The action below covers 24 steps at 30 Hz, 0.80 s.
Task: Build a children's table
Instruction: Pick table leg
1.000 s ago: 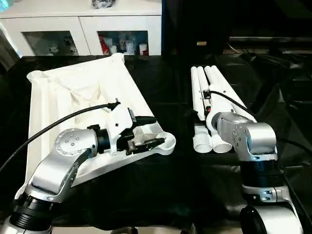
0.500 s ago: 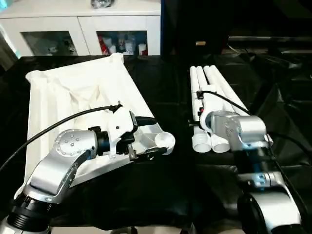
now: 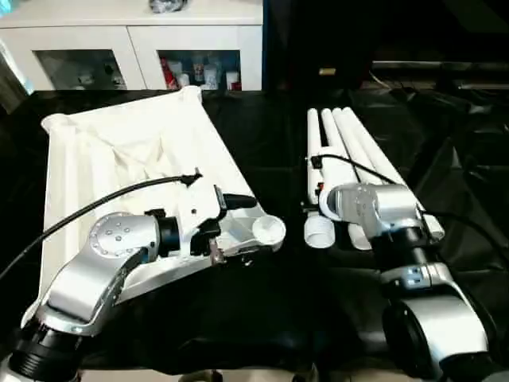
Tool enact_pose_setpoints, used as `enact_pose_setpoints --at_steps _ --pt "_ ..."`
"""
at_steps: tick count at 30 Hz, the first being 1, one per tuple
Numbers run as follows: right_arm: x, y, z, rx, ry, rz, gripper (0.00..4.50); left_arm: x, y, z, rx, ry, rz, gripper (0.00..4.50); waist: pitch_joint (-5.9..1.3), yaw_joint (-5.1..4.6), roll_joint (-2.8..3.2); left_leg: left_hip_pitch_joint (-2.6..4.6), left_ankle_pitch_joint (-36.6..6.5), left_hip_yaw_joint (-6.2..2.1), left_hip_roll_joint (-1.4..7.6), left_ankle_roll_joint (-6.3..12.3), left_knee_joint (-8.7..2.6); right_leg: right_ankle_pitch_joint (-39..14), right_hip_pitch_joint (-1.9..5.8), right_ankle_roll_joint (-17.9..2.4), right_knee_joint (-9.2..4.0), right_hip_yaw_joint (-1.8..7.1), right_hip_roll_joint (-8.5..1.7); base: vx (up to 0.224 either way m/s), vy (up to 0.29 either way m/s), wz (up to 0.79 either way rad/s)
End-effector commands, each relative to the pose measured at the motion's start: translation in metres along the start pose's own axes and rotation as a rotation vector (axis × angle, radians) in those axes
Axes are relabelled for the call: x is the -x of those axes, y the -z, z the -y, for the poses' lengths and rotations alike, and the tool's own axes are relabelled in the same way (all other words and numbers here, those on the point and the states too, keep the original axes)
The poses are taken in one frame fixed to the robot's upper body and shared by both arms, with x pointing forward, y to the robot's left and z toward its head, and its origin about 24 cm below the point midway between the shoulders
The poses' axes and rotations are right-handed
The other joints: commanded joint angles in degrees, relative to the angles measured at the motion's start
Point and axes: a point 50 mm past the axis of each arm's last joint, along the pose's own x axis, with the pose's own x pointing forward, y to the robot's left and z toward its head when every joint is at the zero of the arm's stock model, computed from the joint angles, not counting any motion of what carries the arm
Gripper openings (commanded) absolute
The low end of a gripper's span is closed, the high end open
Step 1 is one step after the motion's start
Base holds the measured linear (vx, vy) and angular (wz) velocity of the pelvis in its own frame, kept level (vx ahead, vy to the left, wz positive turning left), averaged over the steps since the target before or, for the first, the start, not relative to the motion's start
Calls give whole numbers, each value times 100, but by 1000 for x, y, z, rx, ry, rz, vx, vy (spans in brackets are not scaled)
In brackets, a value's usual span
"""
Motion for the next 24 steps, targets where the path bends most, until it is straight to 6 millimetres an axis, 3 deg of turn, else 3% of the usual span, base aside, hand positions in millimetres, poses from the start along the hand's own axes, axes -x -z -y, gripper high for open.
enact_pose_setpoints --at_steps 1,16,17,19,24 --pt "-2 0 -1 -23 -4 -10 370 -1 -7 0 -36 12 -4 450 -398 -1 -15 123 -919 -96 337 -227 -404 -881 254 -1253 -380 283 -423 0 0 0" --pt "-3 -4 8 -152 0 2 245 -3 -17 -5 -74 16 12 450 -419 10 -11 110 -807 -86 329 -192 -383 -741 277 -1307 -366 275 -425 0 0 0" --pt "-2 -4 9 -157 -2 0 230 -4 -19 -6 -86 16 10 450 -436 14 27 119 -794 -92 333 -201 -377 -717 278 -1316 -353 269 -423 0 0 0" --pt "-2 -4 9 -166 -8 0 203 -4 -20 -7 -107 2 11 450 -428 7 9 121 -839 -89 333 -219 -383 -710 273 -1321 -360 267 -412 0 0 0" --pt "-2 -6 11 -192 -8 8 186 -6 -23 -10 -128 -24 20 450 -450 14 0 111 -752 -85 334 -209 -370 -638 287 -1333 -351 268 -421 0 0 0"
